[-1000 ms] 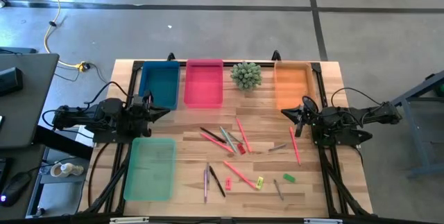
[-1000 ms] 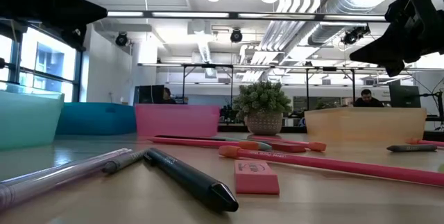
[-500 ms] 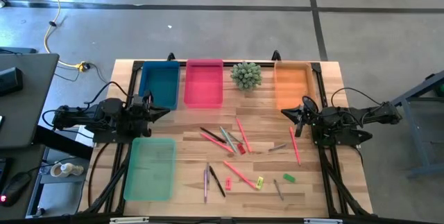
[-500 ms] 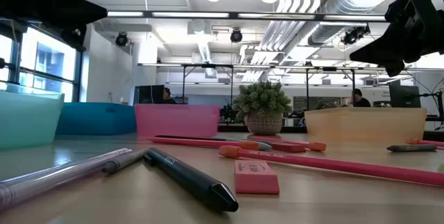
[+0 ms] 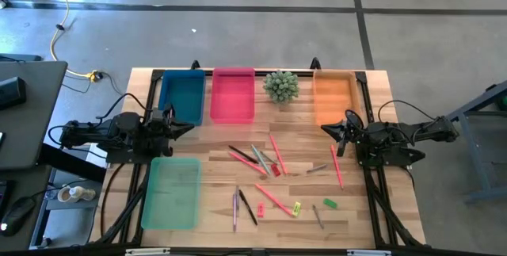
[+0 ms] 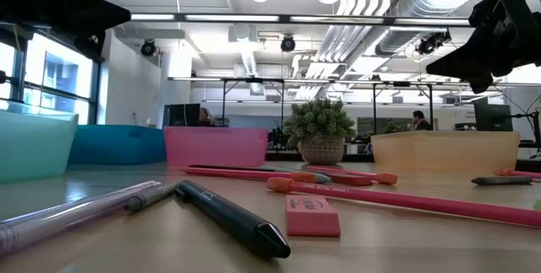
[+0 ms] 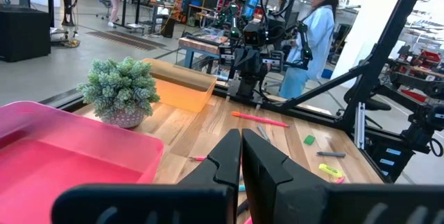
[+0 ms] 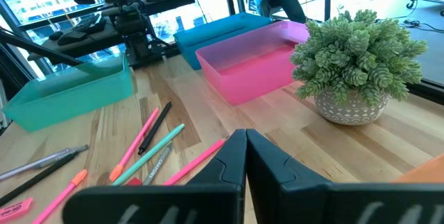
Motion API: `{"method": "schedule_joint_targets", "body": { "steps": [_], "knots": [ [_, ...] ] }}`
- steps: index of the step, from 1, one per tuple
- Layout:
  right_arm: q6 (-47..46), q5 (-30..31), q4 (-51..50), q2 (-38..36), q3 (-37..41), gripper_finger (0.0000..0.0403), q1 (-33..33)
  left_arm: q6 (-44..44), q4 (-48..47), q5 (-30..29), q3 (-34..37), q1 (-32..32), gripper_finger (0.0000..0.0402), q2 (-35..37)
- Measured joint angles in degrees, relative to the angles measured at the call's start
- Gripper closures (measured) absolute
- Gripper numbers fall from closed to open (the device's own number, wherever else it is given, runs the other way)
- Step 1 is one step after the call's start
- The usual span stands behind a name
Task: Sort crayons/erasers/pens/pencils in bins
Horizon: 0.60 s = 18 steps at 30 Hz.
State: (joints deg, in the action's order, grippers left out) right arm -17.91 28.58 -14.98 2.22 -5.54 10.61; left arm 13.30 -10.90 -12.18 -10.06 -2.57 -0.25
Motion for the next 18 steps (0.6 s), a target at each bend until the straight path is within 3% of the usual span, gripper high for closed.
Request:
{"method": "schedule_joint_targets", "body": {
  "steps": [18],
  "knots": [
    [0.0, 0.0, 0.0, 0.0, 0.0, 0.0402, 0.0, 3.14, 2.46, -7.59, 0.02, 0.0, 0.0398, -0.02]
  ]
}}
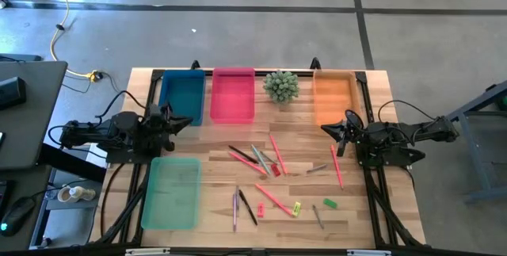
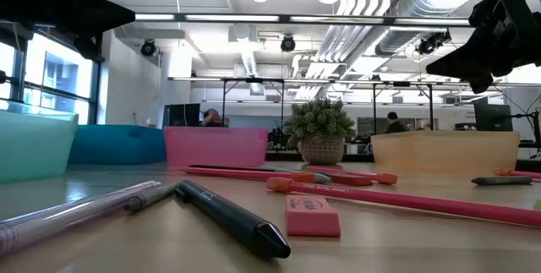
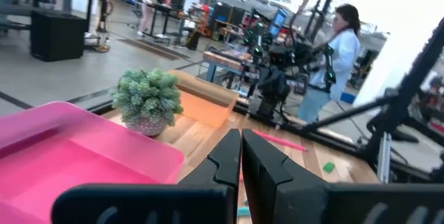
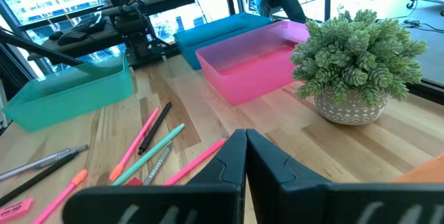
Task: Sort crayons/erasers/pens/pencils in bins
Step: Put the black pen into the pink bin
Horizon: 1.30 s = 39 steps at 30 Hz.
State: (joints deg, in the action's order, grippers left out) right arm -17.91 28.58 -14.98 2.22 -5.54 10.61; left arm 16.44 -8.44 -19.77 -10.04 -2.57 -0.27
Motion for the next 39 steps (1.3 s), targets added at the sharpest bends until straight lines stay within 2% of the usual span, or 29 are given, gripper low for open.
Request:
{"method": "schedule_joint_targets", "body": {
  "steps": [14, 18, 23, 31, 35, 39],
  "knots": [
    [0.0, 0.0, -0.01, 0.0, 0.01, 0.0402, 0.02, -0.03, 2.75, -1.9, 0.0, 0.0, 0.0398, 0.0],
    [0.0, 0.0, 0.0, 0.0, 0.0, 0.0402, 0.0, 2.57, 2.66, -2.11, -0.02, 0.0, 0.0395, 0.0],
    [0.0, 0.0, 0.0, 0.0, 0.01, 0.0402, 0.01, 4.51, 1.09, -2.8, -0.02, 0.0, 0.0362, -0.13],
    [0.0, 0.0, 0.0, 0.0, 0.01, 0.0402, 0.01, 9.02, 0.92, -8.14, -0.01, -0.02, 0.0283, -0.13],
    [0.0, 0.0, 0.0, 0.0, 0.0, 0.0402, 0.02, 8.96, 3.84, -9.67, -0.01, -0.01, 0.0271, -0.13],
    [0.0, 0.0, 0.0, 0.0, 0.01, 0.0402, 0.01, 8.27, 11.9, -9.85, -0.01, 0.0, 0.0272, -0.41]
  ]
}}
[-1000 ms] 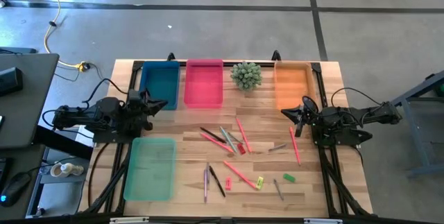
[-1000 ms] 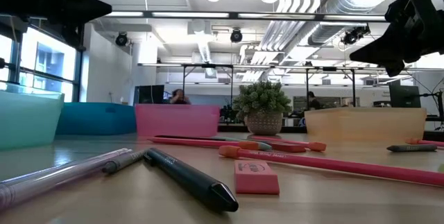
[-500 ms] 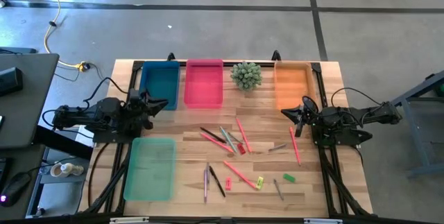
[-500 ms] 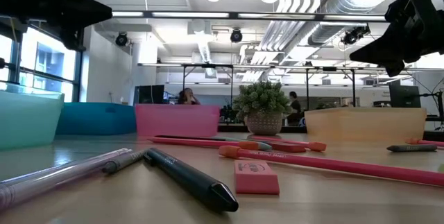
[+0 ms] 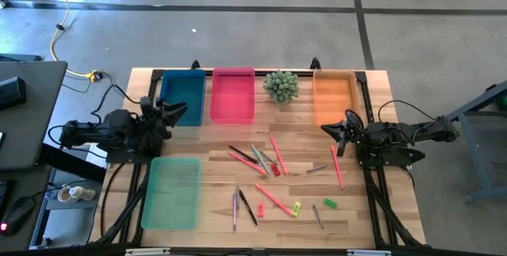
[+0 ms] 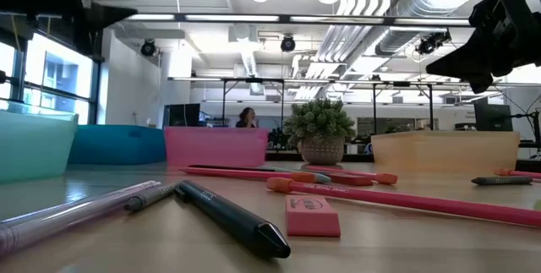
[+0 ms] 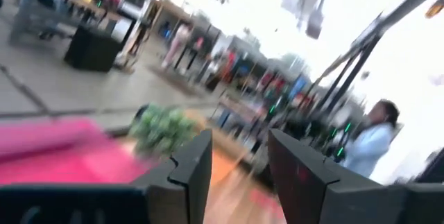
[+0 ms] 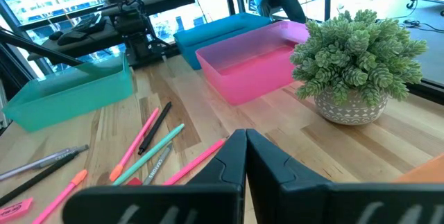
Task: Sort crayons/erasers/pens/pencils in bins
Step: Put the black pen into the pink bin
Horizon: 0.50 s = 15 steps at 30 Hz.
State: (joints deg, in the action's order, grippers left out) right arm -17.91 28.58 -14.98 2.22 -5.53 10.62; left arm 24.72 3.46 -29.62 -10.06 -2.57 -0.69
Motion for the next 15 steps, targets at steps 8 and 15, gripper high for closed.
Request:
{"method": "schedule_joint_targets", "body": {
  "steps": [8, 15],
  "knots": [
    [0.0, 0.0, 0.0, 0.0, -0.01, 0.0402, 0.0, -9.48, 8.33, -0.67, -5.33, -0.02, 0.0275, -5.92],
    [0.0, 0.0, 0.0, 0.0, 0.0, 0.0402, 0.0, -15.27, 6.36, -1.14, -12.72, -0.02, 0.0275, -18.03]
  ]
}}
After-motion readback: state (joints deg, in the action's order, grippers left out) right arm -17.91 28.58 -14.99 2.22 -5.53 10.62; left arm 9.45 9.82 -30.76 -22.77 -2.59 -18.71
